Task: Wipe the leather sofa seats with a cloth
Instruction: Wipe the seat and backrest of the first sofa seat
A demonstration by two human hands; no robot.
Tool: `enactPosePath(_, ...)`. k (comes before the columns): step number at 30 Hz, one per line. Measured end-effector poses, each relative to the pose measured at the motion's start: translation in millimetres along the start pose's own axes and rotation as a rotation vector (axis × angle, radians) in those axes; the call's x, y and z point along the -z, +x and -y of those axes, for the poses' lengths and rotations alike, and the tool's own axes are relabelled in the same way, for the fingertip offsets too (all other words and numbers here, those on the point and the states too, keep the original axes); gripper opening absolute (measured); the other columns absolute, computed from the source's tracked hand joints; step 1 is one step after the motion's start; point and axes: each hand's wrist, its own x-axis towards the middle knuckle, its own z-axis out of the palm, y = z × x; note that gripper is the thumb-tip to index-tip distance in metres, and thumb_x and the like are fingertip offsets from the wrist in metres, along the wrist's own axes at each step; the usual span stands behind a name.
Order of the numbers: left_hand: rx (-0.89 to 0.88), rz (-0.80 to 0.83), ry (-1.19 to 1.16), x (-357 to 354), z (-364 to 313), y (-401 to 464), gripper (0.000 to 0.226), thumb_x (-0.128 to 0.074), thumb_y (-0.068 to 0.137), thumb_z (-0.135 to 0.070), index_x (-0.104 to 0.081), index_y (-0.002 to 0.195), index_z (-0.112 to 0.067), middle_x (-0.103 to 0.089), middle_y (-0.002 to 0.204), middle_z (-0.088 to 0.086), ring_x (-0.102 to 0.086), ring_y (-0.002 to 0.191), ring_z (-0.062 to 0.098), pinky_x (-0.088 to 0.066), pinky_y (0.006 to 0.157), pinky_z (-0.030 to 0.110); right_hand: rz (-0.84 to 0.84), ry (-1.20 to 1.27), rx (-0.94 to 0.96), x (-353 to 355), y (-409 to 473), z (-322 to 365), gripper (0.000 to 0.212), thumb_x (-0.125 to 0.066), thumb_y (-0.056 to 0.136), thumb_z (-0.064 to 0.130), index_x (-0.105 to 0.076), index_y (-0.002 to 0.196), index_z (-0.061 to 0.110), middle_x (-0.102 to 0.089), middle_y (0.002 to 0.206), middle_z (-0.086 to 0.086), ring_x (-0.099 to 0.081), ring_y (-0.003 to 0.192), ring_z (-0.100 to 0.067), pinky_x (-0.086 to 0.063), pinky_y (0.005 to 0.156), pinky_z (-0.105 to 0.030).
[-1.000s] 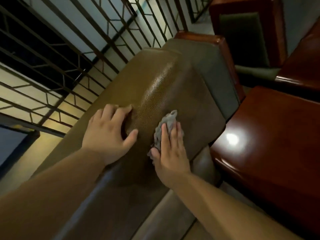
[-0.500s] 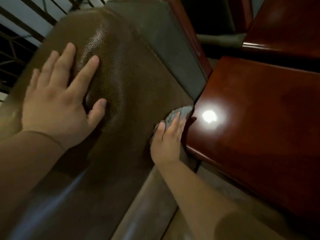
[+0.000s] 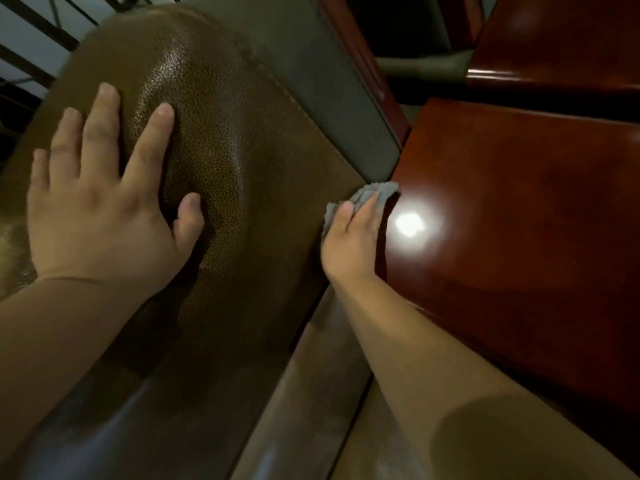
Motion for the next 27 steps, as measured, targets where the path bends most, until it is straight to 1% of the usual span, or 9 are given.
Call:
enactPosePath(4,0.014,-0.01,0.001,6,-3,-2,0.079,-0.031,0.097,-0.062,-0.01,0.167,-0.033,-0.008,0.174,0.016,-0.017,0.154,0.051,-0.02,0.122,0.07,0.156,-0.072,0.12,-22,-102,17,0.07,-0.028,0.11,0.047,0.011,0.165,0.027,0.018,0.172,-0.002,0.017,0.158,-0.015,0.006,0.128,-0.035)
enactPosePath(6,0.036,-0.014,0.036,8,-6,-3,0.076,-0.035,0.1,-0.059,-0.01,0.167,-0.033,-0.009,0.174,0.014,-0.018,0.154,0.049,-0.023,0.121,0.07,0.209,-0.132,0.163,-26,-133,16,0.073,-0.03,0.11,0.044,0.014,0.164,0.025,0.022,0.171,-0.004,0.02,0.157,-0.018,0.007,0.129,-0.037)
enactPosePath(9,0.031,-0.016,0.039,9,-8,-4,0.078,-0.042,0.1,-0.059,-0.007,0.166,-0.037,-0.009,0.175,0.01,-0.018,0.156,0.045,-0.023,0.122,0.068,0.12,-0.155,0.294,-22,-97,6,0.074,-0.03,0.107,0.046,0.004,0.166,0.015,0.011,0.172,-0.015,0.011,0.159,-0.027,0.0,0.13,-0.044)
enactPosePath(12,0.006,-0.051,0.04,2,-3,-6,0.076,-0.039,0.102,-0.061,-0.005,0.166,-0.039,-0.01,0.175,0.01,-0.018,0.157,0.043,-0.023,0.123,0.066,0.045,-0.119,0.219,-12,-40,5,0.071,-0.028,0.111,0.044,0.001,0.166,0.013,0.009,0.173,-0.015,0.011,0.159,-0.027,-0.002,0.13,-0.049)
enactPosePath(15,0.011,-0.083,0.052,1,0,-10,0.073,-0.033,0.102,-0.065,-0.004,0.165,-0.041,-0.013,0.175,0.008,-0.019,0.158,0.04,-0.023,0.124,0.063,0.063,-0.102,0.226,-18,-55,-9,0.07,-0.026,0.111,0.047,0.005,0.166,0.017,0.009,0.173,-0.011,0.01,0.16,-0.023,0.0,0.13,-0.044)
enactPosePath(20,0.009,-0.039,0.038,16,-4,-28,0.07,-0.029,0.103,-0.064,-0.005,0.166,-0.041,-0.009,0.176,0.006,-0.013,0.161,0.035,-0.02,0.127,0.061,0.183,-0.598,0.409,-31,-195,-85,0.074,-0.022,0.109,0.049,0.002,0.164,0.006,0.003,0.172,-0.019,0.014,0.159,-0.032,0.0,0.13,-0.05)
enactPosePath(23,-0.196,0.099,0.189,28,9,-91,0.08,-0.036,0.097,-0.068,-0.007,0.167,-0.042,0.002,0.177,0.006,0.0,0.162,0.038,-0.014,0.126,0.066,0.333,-0.758,0.358,-30,-224,-102,0.075,-0.021,0.109,0.049,0.02,0.158,0.01,0.022,0.169,-0.018,0.032,0.154,-0.031,0.01,0.128,-0.049)
enactPosePath(25,-0.465,0.215,0.343,32,41,-168,0.082,-0.043,0.093,-0.066,-0.023,0.167,-0.036,-0.005,0.177,0.009,-0.003,0.161,0.042,-0.011,0.122,0.075,0.271,-0.785,0.367,-31,-220,-100,0.075,-0.018,0.108,0.049,0.021,0.159,0.011,0.027,0.168,-0.017,0.032,0.153,-0.032,0.015,0.126,-0.048)
enactPosePath(27,-0.693,0.254,0.431,32,77,-229,0.078,-0.046,0.089,-0.061,-0.042,0.16,-0.029,-0.021,0.174,0.012,-0.017,0.159,0.044,-0.009,0.117,0.081,0.152,-0.747,0.33,-29,-199,-93,0.072,-0.018,0.108,0.048,0.01,0.164,0.011,0.022,0.169,-0.017,0.025,0.156,-0.034,0.012,0.127,-0.049)
